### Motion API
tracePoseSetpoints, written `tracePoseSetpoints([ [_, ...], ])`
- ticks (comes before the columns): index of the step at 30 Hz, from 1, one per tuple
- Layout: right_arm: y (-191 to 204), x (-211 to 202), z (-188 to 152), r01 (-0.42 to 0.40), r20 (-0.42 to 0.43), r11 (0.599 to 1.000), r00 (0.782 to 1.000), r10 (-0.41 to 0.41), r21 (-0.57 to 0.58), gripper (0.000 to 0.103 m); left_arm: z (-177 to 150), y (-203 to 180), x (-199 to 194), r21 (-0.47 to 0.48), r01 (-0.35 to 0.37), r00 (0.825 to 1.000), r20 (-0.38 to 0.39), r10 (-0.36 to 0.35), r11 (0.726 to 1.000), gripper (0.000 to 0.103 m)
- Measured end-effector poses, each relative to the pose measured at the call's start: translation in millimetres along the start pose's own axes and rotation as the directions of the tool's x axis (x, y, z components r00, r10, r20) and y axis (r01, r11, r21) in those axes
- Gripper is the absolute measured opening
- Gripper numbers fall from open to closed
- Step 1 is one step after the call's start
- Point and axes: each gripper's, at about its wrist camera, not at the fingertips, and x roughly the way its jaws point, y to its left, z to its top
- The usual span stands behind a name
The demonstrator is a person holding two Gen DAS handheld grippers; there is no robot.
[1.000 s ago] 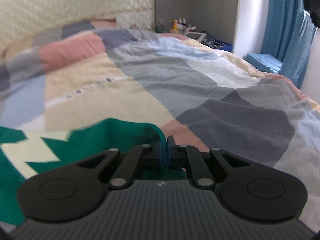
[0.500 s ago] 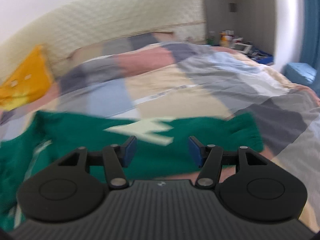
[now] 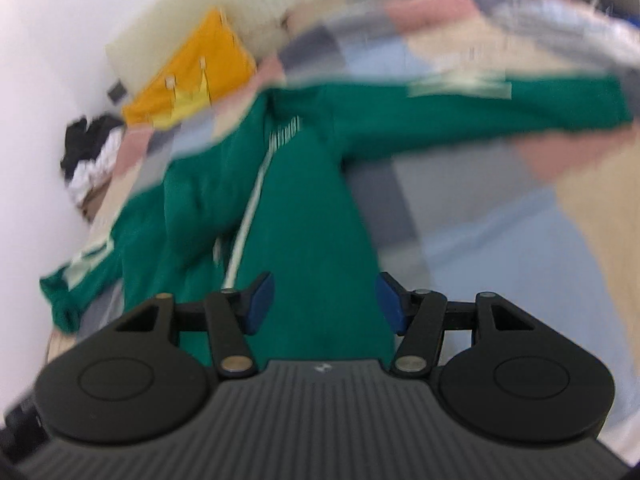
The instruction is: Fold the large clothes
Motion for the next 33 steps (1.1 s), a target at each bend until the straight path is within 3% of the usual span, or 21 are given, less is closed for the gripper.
tracePoseSetpoints([
  [5, -22, 24, -27, -0.006, -0.167, 0.998, 0.986, 0.015, 0.055, 0.059, 2, 15, 7, -0.048, -0.021, 0.998, -0.068, 0.017, 0.999, 0.075],
  [9, -34, 23, -41, -0.032, -0.189, 0.987, 0.98, 0.061, 0.155, 0.061, -5, 21, 29, -0.093, -0.027, 0.984, -0.18, 0.01, 0.995, 0.075],
  [12, -36, 25, -44, -0.034, -0.199, 0.985, 0.978, 0.068, 0.167, 0.064, -14, 21, 37, -0.088, -0.03, 0.973, -0.229, 0.009, 0.996, 0.075],
  [14, -37, 27, -46, -0.036, -0.201, 0.986, 0.977, 0.069, 0.164, 0.074, -17, 18, 38, -0.066, -0.034, 0.972, -0.235, 0.017, 0.997, 0.075],
  [22, -46, 31, -53, 0.019, -0.21, 0.981, 0.978, 0.022, 0.191, 0.072, -32, 14, 37, -0.012, -0.048, 0.966, -0.254, 0.043, 0.999, 0.075],
  [27, -57, 38, -60, 0.021, -0.233, 0.959, 0.971, 0.048, 0.282, 0.071, -38, 8, 39, 0.008, -0.06, 0.961, -0.268, 0.06, 0.998, 0.079],
  [33, -56, 42, -68, -0.049, -0.269, 0.938, 0.952, 0.148, 0.343, 0.073, -42, 6, 40, 0.011, -0.053, 0.958, -0.283, 0.053, 0.999, 0.081],
])
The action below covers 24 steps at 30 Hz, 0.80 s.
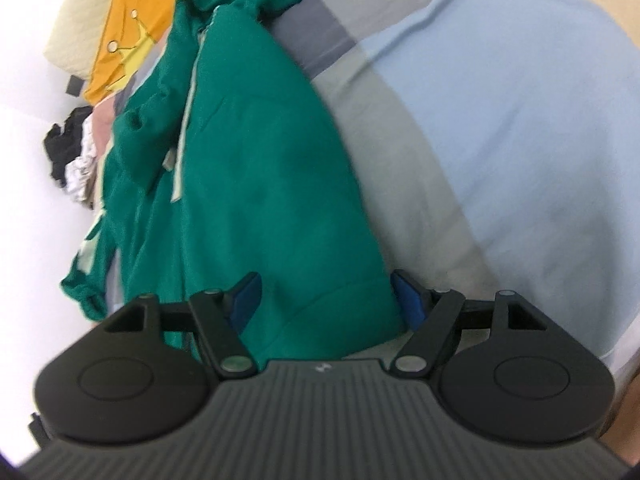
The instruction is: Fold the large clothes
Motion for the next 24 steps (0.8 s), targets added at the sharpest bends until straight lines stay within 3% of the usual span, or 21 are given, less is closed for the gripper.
tracePoseSetpoints([
  [10, 8, 4, -5, -0.049, -0.038, 0.998, 0.998, 0.047, -0.048, 0.073, -4, 12, 2, -0.093, 0.114, 0.989, -0.086, -0.122, 0.989, 0.079],
  [11, 10, 5, -6, -0.053, -0.042, 0.997, 0.998, 0.051, -0.057, 0.067, -4, 11, 2, -0.091, 0.117, 0.988, -0.091, -0.126, 0.989, 0.077],
  [13, 13, 6, -8, -0.051, -0.052, 0.996, 0.998, 0.047, -0.075, 0.058, -6, 10, 2, -0.086, 0.116, 0.988, -0.095, -0.124, 0.989, 0.071],
  [15, 15, 6, -9, -0.048, -0.053, 0.995, 0.998, 0.043, -0.088, 0.038, -7, 8, 3, -0.072, 0.103, 0.989, -0.103, -0.11, 0.992, 0.053],
  [16, 15, 5, -10, -0.046, -0.049, 0.995, 0.998, 0.042, -0.091, 0.036, -8, 8, 3, -0.075, 0.098, 0.989, -0.103, -0.106, 0.992, 0.049],
  [18, 14, -2, -10, -0.04, -0.014, 0.995, 0.999, 0.039, -0.088, 0.025, -6, 10, 4, -0.09, 0.095, 0.99, -0.097, -0.104, 0.991, 0.027],
  [21, 19, -18, -9, 0.002, 0.079, 0.993, 0.997, 0.007, -0.12, 0.018, -2, 16, 1, -0.128, 0.13, 0.986, -0.086, -0.141, 0.983, 0.015],
  [24, 26, -36, -9, 0.017, 0.134, 0.988, 0.991, 0.003, -0.151, 0.016, 7, 23, -14, -0.158, 0.194, 0.978, -0.049, -0.204, 0.968, 0.011],
])
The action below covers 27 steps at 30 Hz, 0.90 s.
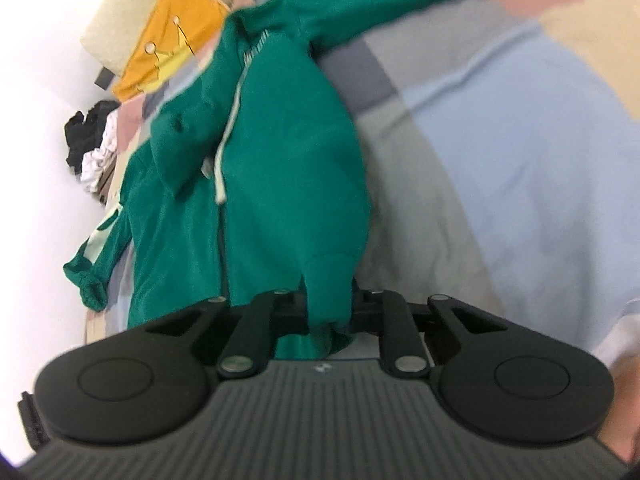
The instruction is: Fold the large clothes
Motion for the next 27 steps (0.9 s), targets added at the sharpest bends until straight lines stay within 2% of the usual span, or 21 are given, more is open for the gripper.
tracePoseSetpoints([
  [4, 13, -22, 3, -0.021, 0.016, 0.999, 1.0, 0.022, -0.042, 0.016, 13, -7, -33, 0.021, 0.092, 0.995, 0.039, -0.092, 0.996, 0.009],
  [9, 36, -53, 8, -0.045, 0.047, 0.989, 0.998, 0.052, -0.143, 0.015, 27, -12, -71, -0.027, 0.183, 0.982, 0.052, -0.181, 0.983, 0.007],
  [15, 56, -80, -9, -0.04, 0.001, 0.962, 0.999, 0.042, -0.272, 0.015, 31, -9, -111, -0.042, 0.212, 0.977, 0.039, -0.21, 0.976, 0.007],
  [17, 56, -82, -16, -0.031, -0.038, 0.957, 0.999, 0.021, -0.289, 0.015, 30, -7, -115, -0.027, 0.178, 0.984, 0.022, -0.178, 0.984, 0.007],
  [21, 57, -68, -27, 0.022, -0.086, 0.939, 0.995, -0.055, -0.342, 0.016, 26, 2, -104, -0.031, 0.06, 0.997, -0.049, -0.061, 0.998, 0.007],
  [27, 55, -32, -36, 0.079, -0.142, 0.937, 0.981, -0.134, -0.34, 0.017, 37, 12, -67, -0.052, -0.11, 0.99, -0.096, 0.105, 0.993, 0.008],
])
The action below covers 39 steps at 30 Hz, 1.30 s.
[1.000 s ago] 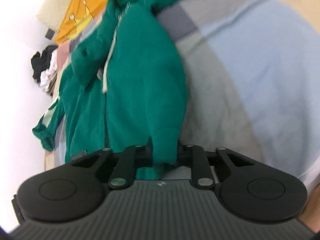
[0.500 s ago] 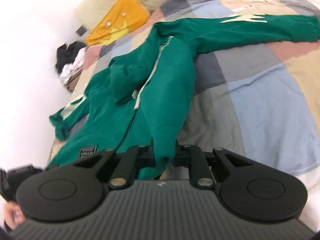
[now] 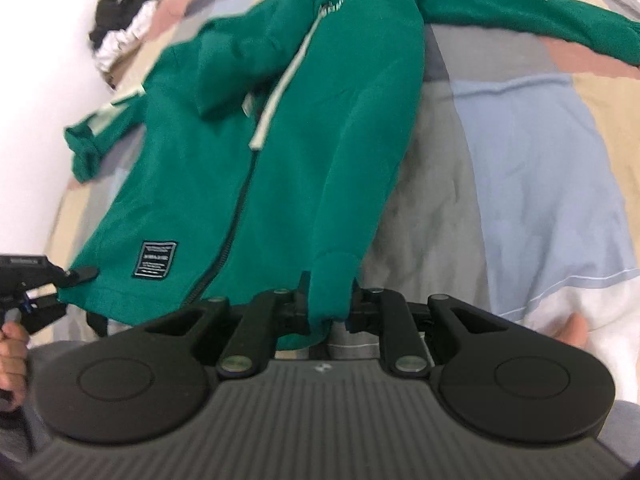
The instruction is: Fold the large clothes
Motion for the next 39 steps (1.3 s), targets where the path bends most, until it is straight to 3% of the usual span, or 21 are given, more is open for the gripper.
tracePoseSetpoints([
  [4, 1, 9, -2, 0.017, -0.033, 1.0, 0.999, -0.017, 0.02, 0.023, -1, -7, 10, 0.054, -0.072, 0.997, -0.004, 0.073, 0.996, 0.009],
  [7, -8, -1, -3, -0.003, -0.021, 0.998, 1.0, 0.004, 0.065, 0.034, -2, -14, 7, 0.116, -0.084, 0.996, -0.003, 0.085, 0.99, 0.013],
  [11, -13, -18, -4, 0.017, 0.02, 0.997, 1.0, -0.018, 0.07, 0.054, -8, -23, -1, 0.199, -0.116, 0.993, 0.012, 0.115, 0.973, 0.059],
  [12, -13, -20, -3, 0.01, 0.036, 0.997, 0.999, -0.013, 0.078, 0.061, -8, -26, -2, 0.222, -0.107, 0.994, 0.024, 0.104, 0.969, 0.062],
  [15, -10, -34, 4, 0.007, 0.115, 0.998, 0.993, -0.014, 0.057, 0.068, -12, -42, -15, 0.293, -0.105, 0.994, 0.069, 0.089, 0.95, 0.065],
  [20, 12, -42, 22, -0.019, 0.246, 1.0, 0.969, 0.016, 0.011, 0.069, -16, -73, -31, 0.386, -0.11, 0.985, 0.166, 0.048, 0.916, 0.065],
  [29, 53, -6, 66, -0.073, 0.379, 0.996, 0.922, 0.085, -0.045, 0.069, -31, -126, -22, 0.523, -0.141, 0.954, 0.298, -0.025, 0.84, 0.065],
  [34, 55, 27, 76, -0.05, 0.431, 0.996, 0.899, 0.079, -0.079, 0.068, -24, -135, -1, 0.531, -0.121, 0.952, 0.302, -0.053, 0.839, 0.065],
  [39, 49, 51, 71, -0.046, 0.396, 0.995, 0.915, 0.079, -0.093, 0.069, 0, -149, 32, 0.512, -0.127, 0.955, 0.294, -0.035, 0.85, 0.065],
])
